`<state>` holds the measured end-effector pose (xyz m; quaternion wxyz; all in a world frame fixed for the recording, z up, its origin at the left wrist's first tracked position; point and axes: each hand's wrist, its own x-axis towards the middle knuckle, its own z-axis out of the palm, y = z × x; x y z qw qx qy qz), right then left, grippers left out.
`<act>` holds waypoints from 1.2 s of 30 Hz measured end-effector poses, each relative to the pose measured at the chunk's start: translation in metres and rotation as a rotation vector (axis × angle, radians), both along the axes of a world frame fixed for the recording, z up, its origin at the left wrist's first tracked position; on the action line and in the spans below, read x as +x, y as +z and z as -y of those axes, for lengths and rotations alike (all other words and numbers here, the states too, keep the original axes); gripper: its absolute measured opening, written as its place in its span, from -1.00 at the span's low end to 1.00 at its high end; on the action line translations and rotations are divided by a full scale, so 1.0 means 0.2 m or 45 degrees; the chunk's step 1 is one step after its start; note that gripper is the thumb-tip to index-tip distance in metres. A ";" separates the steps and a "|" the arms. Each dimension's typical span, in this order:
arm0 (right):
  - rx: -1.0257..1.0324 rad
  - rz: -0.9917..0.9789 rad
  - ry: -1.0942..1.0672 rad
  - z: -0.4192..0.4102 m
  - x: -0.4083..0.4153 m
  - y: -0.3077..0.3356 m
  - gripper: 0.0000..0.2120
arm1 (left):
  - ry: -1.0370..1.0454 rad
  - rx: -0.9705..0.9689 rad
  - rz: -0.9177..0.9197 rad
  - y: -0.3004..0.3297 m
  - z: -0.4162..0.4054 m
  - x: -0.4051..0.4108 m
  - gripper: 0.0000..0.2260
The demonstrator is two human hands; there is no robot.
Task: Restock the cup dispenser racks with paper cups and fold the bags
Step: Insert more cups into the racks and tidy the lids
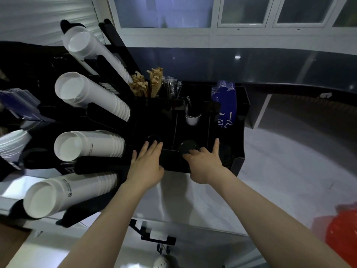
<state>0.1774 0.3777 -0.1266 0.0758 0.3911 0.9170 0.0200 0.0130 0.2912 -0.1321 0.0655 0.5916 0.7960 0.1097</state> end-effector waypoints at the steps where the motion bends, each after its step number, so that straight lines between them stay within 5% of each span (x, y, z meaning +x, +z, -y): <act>1: 0.004 -0.011 0.001 0.00 0.01 0.00 -0.43 | -0.012 -0.017 0.001 0.01 0.01 0.01 -0.32; 7: -0.004 -0.213 -0.019 0.07 0.04 -0.01 -0.31 | -0.062 0.015 -0.059 0.05 0.10 0.07 -0.34; 21: -0.168 -1.095 0.222 0.45 -0.09 0.41 -0.56 | -0.199 0.496 -0.089 0.46 0.41 0.02 -0.42; 28: -0.128 -1.337 0.260 0.90 -0.55 0.62 -0.66 | -0.197 0.749 -0.040 0.63 0.88 -0.39 -0.47; 36: -0.354 -1.434 0.303 1.46 -1.29 0.55 -0.69 | 0.042 0.744 0.009 0.55 1.55 -1.12 -0.47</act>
